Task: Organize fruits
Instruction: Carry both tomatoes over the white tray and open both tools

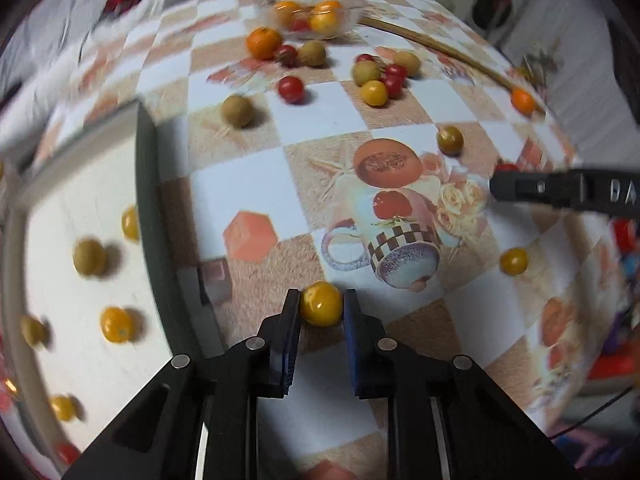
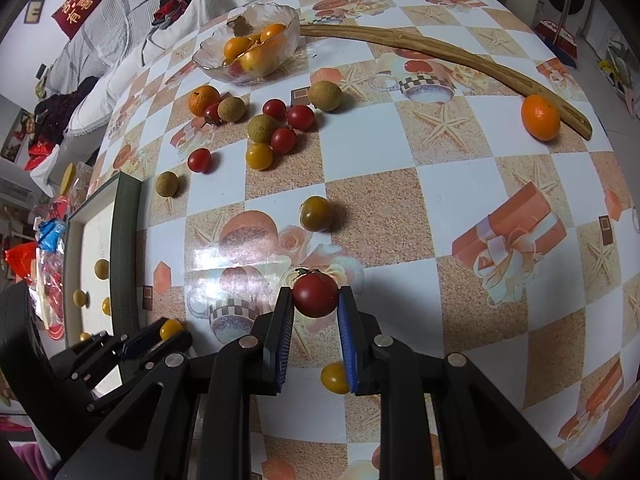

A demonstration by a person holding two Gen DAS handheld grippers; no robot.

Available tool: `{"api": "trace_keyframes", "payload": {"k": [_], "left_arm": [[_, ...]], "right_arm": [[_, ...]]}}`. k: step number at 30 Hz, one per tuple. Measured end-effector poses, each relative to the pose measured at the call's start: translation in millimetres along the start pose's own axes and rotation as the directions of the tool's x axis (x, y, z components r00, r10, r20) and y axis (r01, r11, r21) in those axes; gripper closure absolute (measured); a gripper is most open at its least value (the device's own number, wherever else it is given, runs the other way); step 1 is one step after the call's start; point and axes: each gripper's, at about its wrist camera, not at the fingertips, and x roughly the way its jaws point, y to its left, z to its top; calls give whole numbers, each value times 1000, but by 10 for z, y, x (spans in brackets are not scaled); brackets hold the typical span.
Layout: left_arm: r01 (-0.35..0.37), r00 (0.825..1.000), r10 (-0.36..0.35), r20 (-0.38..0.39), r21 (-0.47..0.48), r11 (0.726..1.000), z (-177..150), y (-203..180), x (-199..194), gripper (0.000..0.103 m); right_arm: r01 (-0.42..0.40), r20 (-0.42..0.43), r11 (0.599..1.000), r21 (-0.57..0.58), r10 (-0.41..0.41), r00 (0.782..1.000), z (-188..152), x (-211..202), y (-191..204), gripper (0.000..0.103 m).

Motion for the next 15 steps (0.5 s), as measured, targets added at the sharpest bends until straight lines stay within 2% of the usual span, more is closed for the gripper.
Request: {"api": "trace_keyframes", "payload": {"k": [3, 9, 15], "left_arm": [[31, 999, -31, -6, -49, 998, -14, 97, -14, 81], [41, 999, -41, -15, -52, 998, -2, 102, -11, 81], [69, 997, -67, 24, -66, 995, 31, 100, -176, 81]], "right_arm": [[-7, -2, 1000, 8, 7, 1000, -5, 21, -8, 79], [-15, -7, 1000, 3, 15, 1000, -12, 29, 29, 79], [-15, -9, 999, -31, 15, 1000, 37, 16, 142, 79]]}}
